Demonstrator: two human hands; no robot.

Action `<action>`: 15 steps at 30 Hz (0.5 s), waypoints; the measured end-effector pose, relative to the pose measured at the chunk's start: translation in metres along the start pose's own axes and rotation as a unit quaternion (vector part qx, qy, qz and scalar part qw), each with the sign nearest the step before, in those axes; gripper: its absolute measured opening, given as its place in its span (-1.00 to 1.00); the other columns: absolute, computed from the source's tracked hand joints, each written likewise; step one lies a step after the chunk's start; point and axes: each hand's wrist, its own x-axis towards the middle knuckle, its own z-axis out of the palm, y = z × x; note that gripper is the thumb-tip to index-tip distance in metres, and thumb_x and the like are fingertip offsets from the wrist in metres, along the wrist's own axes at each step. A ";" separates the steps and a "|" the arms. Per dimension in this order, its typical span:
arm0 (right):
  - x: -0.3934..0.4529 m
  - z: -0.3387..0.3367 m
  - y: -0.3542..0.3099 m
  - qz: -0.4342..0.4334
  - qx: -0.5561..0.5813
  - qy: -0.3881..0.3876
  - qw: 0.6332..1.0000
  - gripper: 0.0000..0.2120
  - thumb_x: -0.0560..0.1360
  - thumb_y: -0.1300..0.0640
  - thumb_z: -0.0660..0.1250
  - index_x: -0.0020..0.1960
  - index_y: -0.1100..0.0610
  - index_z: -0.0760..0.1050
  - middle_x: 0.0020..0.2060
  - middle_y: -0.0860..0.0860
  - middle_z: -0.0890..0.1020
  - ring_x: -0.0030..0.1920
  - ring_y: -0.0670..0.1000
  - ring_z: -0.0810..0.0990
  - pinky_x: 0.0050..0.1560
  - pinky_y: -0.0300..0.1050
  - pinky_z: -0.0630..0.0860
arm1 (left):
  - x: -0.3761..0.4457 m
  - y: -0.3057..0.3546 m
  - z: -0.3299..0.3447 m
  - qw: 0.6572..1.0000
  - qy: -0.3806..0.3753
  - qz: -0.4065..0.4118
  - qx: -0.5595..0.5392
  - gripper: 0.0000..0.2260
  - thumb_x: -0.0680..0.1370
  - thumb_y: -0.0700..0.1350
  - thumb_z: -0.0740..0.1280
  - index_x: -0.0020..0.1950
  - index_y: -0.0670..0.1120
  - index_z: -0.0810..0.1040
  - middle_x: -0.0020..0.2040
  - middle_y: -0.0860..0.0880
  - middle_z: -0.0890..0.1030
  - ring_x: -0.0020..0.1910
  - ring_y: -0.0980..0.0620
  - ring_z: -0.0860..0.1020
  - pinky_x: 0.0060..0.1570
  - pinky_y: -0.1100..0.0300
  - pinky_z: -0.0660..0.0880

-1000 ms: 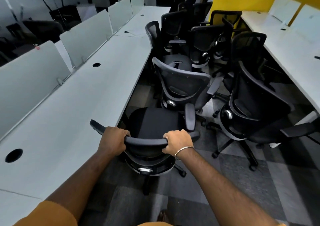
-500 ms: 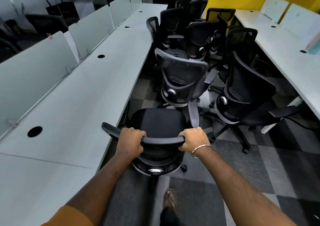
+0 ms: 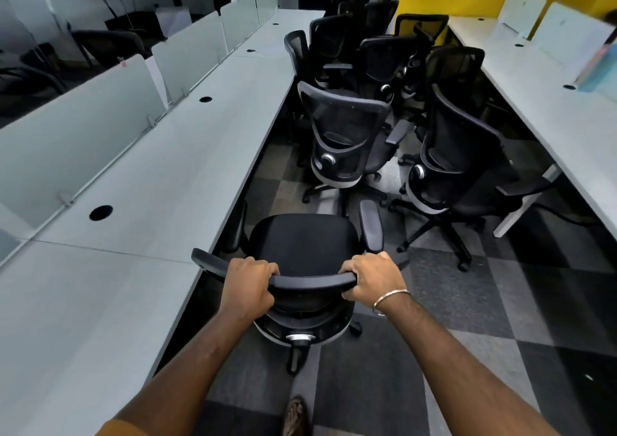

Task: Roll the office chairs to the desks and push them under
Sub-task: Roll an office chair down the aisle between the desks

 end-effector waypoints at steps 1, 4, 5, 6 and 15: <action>-0.014 0.002 0.002 -0.002 0.000 0.001 1.000 -0.66 0.30 -0.12 0.43 0.06 -0.15 0.63 -0.07 -0.14 0.66 0.02 -0.02 0.61 0.10 -0.01 0.38 | -0.014 0.010 0.001 1.000 0.003 -0.005 -0.004 -0.71 0.25 -0.13 0.36 -0.09 0.14 0.65 -0.25 0.15 0.63 -0.15 0.07 0.58 -0.06 0.09 0.46; -0.055 0.009 0.006 -0.004 -0.007 0.018 1.000 -0.68 0.26 -0.09 0.44 0.01 -0.14 0.64 -0.12 -0.11 0.67 -0.01 0.03 0.62 0.06 0.01 0.40 | -0.055 0.038 0.005 0.999 0.015 -0.029 -0.003 -0.70 0.22 -0.15 0.41 -0.12 0.15 0.65 -0.28 0.17 0.62 -0.21 0.05 0.56 -0.14 0.09 0.39; -0.066 0.012 0.008 -0.006 -0.005 0.023 1.000 -0.69 0.25 -0.08 0.44 0.00 -0.13 0.64 -0.14 -0.10 0.67 -0.02 0.04 0.62 0.04 0.01 0.39 | -0.067 0.045 0.008 0.999 0.024 -0.029 -0.001 -0.69 0.21 -0.14 0.42 -0.12 0.16 0.65 -0.28 0.17 0.62 -0.22 0.04 0.56 -0.15 0.09 0.36; -0.081 0.016 0.011 -0.009 -0.002 0.027 1.000 -0.69 0.24 -0.07 0.45 -0.02 -0.12 0.64 -0.15 -0.09 0.66 -0.03 0.05 0.61 0.02 0.00 0.38 | -0.083 0.055 0.010 0.999 0.031 -0.029 -0.008 -0.69 0.20 -0.14 0.42 -0.12 0.16 0.65 -0.28 0.17 0.62 -0.22 0.04 0.56 -0.15 0.09 0.33; -0.217 0.034 0.003 -0.002 0.015 0.056 0.998 -0.71 0.18 0.01 0.50 -0.11 -0.08 0.56 -0.19 -0.09 0.58 -0.09 0.08 0.56 -0.04 0.00 0.35 | -0.208 0.115 0.011 0.998 0.038 -0.038 -0.009 -0.64 0.14 -0.15 0.40 -0.12 0.13 0.65 -0.28 0.10 0.63 -0.21 -0.06 0.59 -0.16 0.04 0.37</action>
